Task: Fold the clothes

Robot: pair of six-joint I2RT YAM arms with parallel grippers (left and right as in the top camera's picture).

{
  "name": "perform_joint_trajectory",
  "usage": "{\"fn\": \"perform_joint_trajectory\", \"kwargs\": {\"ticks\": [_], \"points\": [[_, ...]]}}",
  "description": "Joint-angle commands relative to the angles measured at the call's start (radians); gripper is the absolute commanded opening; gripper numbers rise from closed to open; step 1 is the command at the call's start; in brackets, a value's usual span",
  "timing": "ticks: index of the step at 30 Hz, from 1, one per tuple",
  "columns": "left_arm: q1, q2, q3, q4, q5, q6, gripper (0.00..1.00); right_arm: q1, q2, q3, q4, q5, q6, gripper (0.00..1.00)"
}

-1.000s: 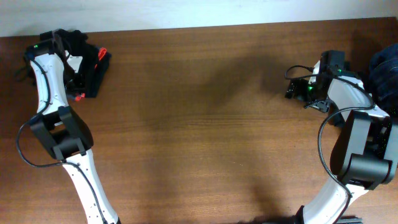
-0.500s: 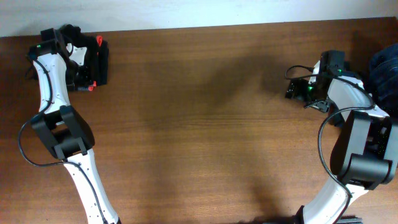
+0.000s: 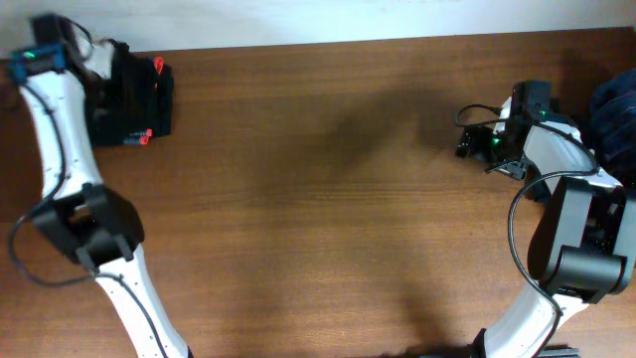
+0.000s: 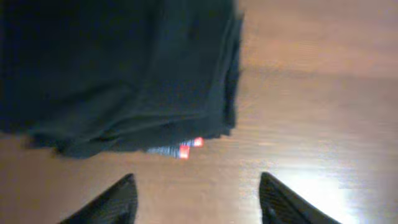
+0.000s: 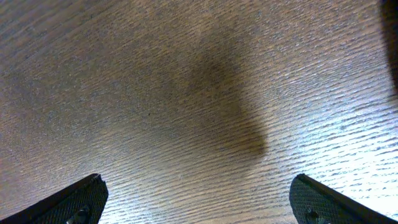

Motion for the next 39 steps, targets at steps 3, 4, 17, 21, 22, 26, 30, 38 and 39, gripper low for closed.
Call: {"fn": "perform_joint_trajectory", "kwargs": {"ticks": [3, 4, 17, 21, 22, 26, 30, 38, 39], "points": [[0.023, -0.24, 0.038, -0.068, -0.001, -0.072, 0.7, 0.003, 0.008, -0.006, 0.003, 0.009, -0.003, 0.99], [0.023, -0.268, 0.038, -0.089, -0.002, -0.072, 0.72, 0.003, 0.008, -0.006, 0.003, 0.009, -0.003, 0.99], [0.023, -0.38, 0.038, -0.163, -0.002, -0.071, 0.99, 0.003, 0.008, -0.006, 0.003, 0.009, -0.003, 0.99], [0.023, -0.38, 0.038, -0.163, -0.002, -0.071, 0.99, 0.003, 0.008, -0.006, 0.003, 0.009, -0.003, 0.99], [0.023, -0.38, 0.038, -0.163, -0.002, -0.071, 0.99, 0.003, 0.008, -0.006, 0.003, 0.009, -0.003, 0.99], [0.023, -0.38, 0.038, -0.163, -0.002, -0.071, 0.99, 0.003, 0.008, -0.006, 0.003, 0.009, -0.003, 0.99], [0.023, -0.38, 0.038, -0.163, -0.002, -0.071, 0.99, 0.003, 0.008, -0.006, 0.003, 0.009, -0.003, 0.99], [0.022, -0.38, 0.038, -0.163, -0.002, -0.071, 0.99, 0.003, 0.008, -0.006, 0.003, 0.009, -0.003, 0.99], [0.022, -0.38, 0.038, -0.163, -0.002, -0.071, 0.99, 0.003, 0.008, -0.006, 0.003, 0.009, -0.003, 0.99]]}}
